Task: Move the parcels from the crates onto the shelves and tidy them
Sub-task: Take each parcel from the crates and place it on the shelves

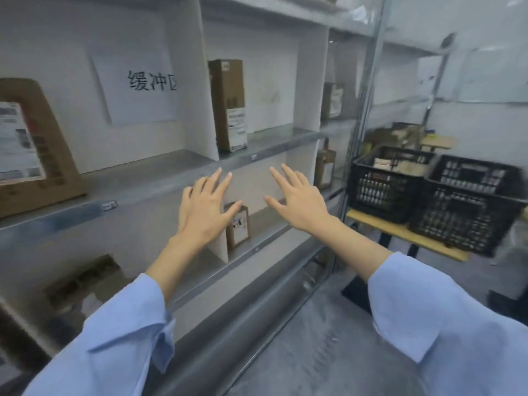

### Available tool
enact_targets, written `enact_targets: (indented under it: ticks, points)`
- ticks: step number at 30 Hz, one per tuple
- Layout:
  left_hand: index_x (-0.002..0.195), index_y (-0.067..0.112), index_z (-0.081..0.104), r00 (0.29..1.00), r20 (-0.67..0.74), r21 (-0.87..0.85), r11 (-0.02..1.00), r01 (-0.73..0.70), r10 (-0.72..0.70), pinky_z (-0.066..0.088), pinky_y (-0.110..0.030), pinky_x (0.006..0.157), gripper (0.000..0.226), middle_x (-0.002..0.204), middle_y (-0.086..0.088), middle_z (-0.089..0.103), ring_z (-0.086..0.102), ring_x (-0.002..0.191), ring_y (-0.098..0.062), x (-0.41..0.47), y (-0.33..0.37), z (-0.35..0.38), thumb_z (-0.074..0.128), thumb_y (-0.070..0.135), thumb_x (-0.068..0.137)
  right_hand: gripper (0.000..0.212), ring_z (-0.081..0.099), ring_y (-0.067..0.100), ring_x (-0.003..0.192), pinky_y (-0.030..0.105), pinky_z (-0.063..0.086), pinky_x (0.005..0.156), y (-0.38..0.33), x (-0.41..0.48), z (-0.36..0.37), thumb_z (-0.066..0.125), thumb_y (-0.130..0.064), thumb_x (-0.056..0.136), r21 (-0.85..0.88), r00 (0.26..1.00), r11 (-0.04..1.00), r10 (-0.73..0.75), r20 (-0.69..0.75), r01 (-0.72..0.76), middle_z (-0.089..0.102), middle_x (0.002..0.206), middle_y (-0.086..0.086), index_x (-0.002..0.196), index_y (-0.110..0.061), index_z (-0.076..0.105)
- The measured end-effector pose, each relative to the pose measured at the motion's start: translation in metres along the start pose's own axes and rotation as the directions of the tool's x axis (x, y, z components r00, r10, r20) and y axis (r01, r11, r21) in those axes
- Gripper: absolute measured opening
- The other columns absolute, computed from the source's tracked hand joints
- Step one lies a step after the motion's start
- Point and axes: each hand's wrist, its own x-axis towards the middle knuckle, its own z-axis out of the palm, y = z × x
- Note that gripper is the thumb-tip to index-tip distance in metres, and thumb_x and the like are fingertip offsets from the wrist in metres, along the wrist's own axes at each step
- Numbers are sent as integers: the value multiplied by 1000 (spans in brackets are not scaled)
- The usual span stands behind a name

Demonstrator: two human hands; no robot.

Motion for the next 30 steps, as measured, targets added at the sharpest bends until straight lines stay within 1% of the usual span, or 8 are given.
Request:
enact_targets:
  ticks: [5, 9, 14, 20, 23, 27, 30]
  points:
    - [156, 31, 18, 996, 27, -52, 995, -85, 86, 19, -44, 113, 70, 163, 3, 14, 21, 144, -22, 64, 118, 52, 33, 63, 96, 70, 9, 27, 151, 49, 27, 113, 132, -16, -27, 32, -60, 99, -65, 987, 985, 161, 0, -160, 5, 166, -2, 158, -32, 5]
    - [156, 30, 17, 981, 31, -111, 976, -185, 190, 18, -43, 112, 70, 163, 3, 15, 20, 145, -22, 107, 202, 79, 30, 65, 96, 69, 7, 27, 151, 52, 26, 114, 219, -31, -44, 32, -59, 100, -62, 959, 958, 282, 12, -281, 5, 166, -1, 158, -31, 6]
    - [156, 32, 17, 958, 9, -143, 948, -283, 287, 21, -43, 112, 71, 163, 5, 17, 21, 145, -22, 160, 288, 112, 29, 66, 95, 68, 7, 25, 151, 50, 25, 115, 311, -36, -54, 33, -59, 100, -44, 904, 903, 426, -19, -427, 8, 165, -1, 157, -32, 8]
    - [156, 31, 17, 931, 10, -210, 911, -355, 365, 23, -45, 114, 71, 163, 4, 17, 20, 145, -23, 225, 363, 166, 30, 65, 95, 68, 8, 26, 151, 49, 28, 114, 404, -22, -42, 32, -60, 100, -68, 854, 851, 520, -25, -520, 10, 165, 1, 157, -31, 9]
    - [156, 31, 16, 921, 9, -219, 899, -379, 390, 22, -44, 115, 72, 163, 4, 17, 20, 145, -23, 266, 392, 198, 31, 65, 95, 68, 8, 26, 151, 49, 26, 115, 449, -2, -32, 33, -59, 100, -77, 833, 830, 553, -23, -553, 9, 165, 2, 157, -31, 9]
    - [156, 31, 16, 910, -9, -237, 883, -404, 414, 22, -44, 115, 73, 163, 4, 17, 21, 145, -22, 339, 421, 241, 31, 67, 94, 68, 7, 26, 151, 49, 25, 117, 515, 47, -17, 33, -57, 100, -90, 812, 807, 583, -34, -583, 9, 165, 3, 158, -30, 9]
    - [156, 32, 16, 908, -7, -257, 876, -407, 419, 22, -44, 114, 73, 163, 4, 16, 22, 145, -22, 403, 437, 273, 30, 67, 94, 68, 8, 25, 151, 49, 26, 117, 565, 96, -10, 35, -56, 100, -62, 796, 793, 604, -41, -606, 9, 165, 2, 158, -30, 9]
